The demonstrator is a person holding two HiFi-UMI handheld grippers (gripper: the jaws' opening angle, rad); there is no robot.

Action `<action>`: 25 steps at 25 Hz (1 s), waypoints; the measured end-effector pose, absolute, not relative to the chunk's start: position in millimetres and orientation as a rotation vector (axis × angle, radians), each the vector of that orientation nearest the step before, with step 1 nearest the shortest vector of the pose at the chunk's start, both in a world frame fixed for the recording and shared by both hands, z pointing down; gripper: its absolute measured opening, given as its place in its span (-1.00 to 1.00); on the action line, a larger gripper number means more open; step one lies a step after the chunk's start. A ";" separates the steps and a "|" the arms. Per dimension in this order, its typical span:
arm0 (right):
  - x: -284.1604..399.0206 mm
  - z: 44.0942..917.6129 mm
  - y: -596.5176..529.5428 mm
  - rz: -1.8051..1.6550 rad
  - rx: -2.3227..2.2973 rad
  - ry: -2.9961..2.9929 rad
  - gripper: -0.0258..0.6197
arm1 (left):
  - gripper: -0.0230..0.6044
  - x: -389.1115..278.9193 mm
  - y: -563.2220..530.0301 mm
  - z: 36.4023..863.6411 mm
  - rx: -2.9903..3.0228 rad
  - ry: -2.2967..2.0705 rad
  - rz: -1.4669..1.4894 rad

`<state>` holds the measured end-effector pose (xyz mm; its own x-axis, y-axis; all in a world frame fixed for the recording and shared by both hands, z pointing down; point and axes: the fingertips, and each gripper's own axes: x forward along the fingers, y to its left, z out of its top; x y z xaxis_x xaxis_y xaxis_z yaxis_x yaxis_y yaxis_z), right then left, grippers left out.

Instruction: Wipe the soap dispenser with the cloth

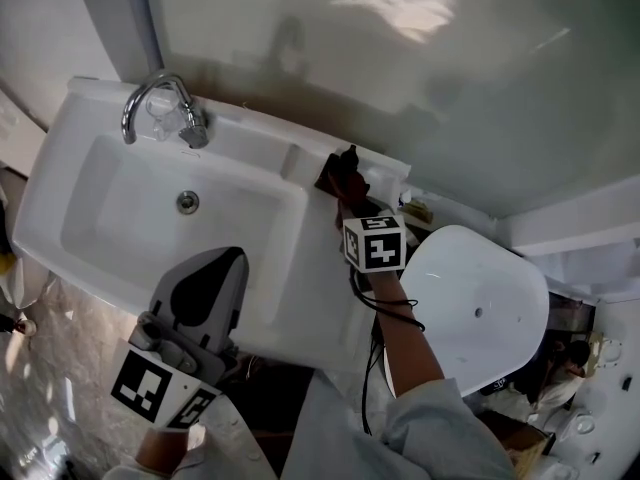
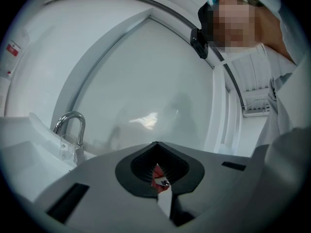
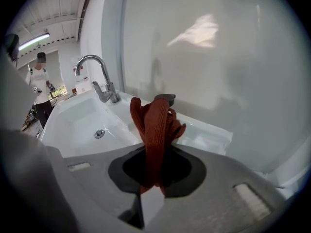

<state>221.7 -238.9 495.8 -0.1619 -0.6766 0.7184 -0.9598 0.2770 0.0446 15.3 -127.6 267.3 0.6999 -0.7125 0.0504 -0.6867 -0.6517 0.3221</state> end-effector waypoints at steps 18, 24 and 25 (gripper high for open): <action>208.5 363.9 -164.6 0.342 1.849 -2.075 -0.75 | -0.92 10.6 -109.4 250.5 2.724 -0.969 -0.109; 179.6 322.5 -131.6 0.294 1.942 -2.156 -0.75 | -0.92 -3.1 -105.8 244.9 2.750 -0.943 -0.139; 174.9 318.1 -126.5 0.286 1.951 -2.160 -0.75 | -0.92 -6.4 -105.2 245.0 2.748 -0.940 -0.141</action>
